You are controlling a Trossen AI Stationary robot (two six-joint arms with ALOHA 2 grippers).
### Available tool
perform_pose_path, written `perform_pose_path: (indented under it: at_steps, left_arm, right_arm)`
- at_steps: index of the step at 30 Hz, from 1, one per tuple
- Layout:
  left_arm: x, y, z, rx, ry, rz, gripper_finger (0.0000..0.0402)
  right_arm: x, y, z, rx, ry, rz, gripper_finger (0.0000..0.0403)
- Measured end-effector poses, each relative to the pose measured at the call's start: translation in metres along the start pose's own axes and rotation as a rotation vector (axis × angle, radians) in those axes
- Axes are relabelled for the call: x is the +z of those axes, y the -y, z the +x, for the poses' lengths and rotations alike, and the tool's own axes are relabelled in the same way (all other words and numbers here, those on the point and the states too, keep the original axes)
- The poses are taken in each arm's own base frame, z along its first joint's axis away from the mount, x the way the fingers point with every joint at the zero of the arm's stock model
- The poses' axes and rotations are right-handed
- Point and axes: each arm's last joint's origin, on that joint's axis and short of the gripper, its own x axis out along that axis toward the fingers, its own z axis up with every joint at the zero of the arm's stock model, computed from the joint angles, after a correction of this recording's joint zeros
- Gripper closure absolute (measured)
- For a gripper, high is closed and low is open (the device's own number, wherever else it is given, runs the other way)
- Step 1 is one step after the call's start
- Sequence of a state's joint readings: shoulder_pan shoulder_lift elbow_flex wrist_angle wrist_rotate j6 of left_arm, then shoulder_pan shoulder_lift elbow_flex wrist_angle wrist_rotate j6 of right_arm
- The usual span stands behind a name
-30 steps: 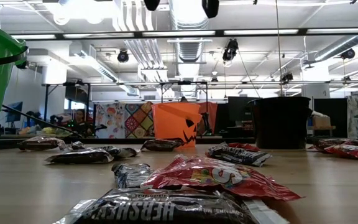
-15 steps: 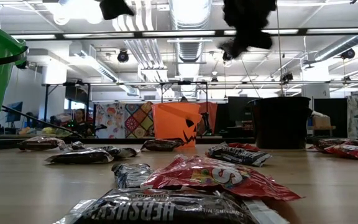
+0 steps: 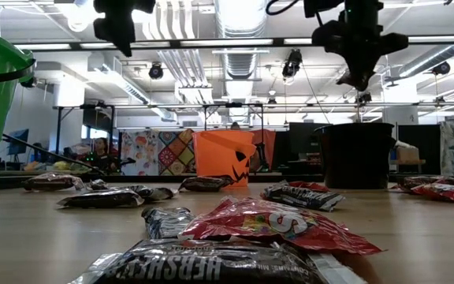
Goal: Sort candy
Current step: Put the brown chocolate into the black bucket
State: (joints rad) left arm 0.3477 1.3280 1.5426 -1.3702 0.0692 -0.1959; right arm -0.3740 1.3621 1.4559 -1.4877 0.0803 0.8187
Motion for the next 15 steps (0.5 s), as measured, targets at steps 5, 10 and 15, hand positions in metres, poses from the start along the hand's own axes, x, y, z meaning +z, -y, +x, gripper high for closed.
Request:
perform_pose_path:
  at_steps: [5, 10, 15]
  left_arm:
    - [-0.002, -0.001, 0.012, 0.009, -0.045, -0.008, 0.0208]
    - [-0.003, -0.002, 0.014, 0.011, -0.055, -0.012, 0.0208]
    - [-0.003, -0.002, 0.014, 0.011, -0.056, -0.012, 0.0208]
  right_arm:
    - [0.001, 0.0, 0.0, -0.008, 0.017, -0.004, 0.0354]
    - [0.001, 0.0, 0.0, -0.019, 0.028, -0.006, 0.0315]
    - [0.001, 0.001, 0.0, -0.032, 0.04, -0.006, 0.0271]
